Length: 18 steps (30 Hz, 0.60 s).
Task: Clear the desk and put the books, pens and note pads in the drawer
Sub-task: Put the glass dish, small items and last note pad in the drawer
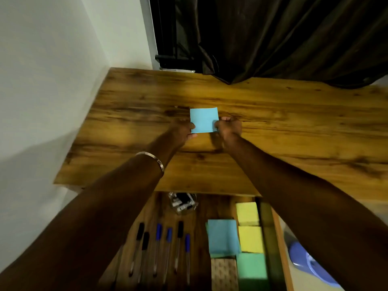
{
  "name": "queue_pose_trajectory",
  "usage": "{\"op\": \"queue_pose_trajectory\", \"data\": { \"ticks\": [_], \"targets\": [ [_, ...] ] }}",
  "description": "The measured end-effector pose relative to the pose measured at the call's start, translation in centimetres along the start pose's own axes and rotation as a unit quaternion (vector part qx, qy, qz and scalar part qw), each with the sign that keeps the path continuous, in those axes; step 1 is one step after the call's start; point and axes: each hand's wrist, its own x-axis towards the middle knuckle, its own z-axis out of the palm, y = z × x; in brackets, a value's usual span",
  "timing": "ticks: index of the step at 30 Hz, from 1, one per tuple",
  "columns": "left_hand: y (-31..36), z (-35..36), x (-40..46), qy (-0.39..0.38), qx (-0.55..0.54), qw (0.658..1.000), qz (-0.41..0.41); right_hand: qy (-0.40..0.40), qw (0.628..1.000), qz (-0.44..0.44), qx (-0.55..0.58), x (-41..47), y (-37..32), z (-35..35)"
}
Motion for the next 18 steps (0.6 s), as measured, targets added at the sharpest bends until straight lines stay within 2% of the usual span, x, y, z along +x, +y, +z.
{"op": "queue_pose_trajectory", "data": {
  "ticks": [7,10,18],
  "targets": [
    [-5.9,1.9,-6.8,0.025,0.030,0.999,-0.017,-0.037,0.996,0.002,-0.076,-5.5,4.2,-7.3],
    [-8.4,2.0,-9.4,0.008,0.018,0.999,-0.037,-0.086,0.994,0.019,-0.059,-8.4,5.5,-10.1],
    [-14.4,2.5,-16.0,-0.004,-0.001,0.998,-0.067,-0.131,0.987,0.056,-0.068,-13.3,9.7,-15.9]
  ]
}}
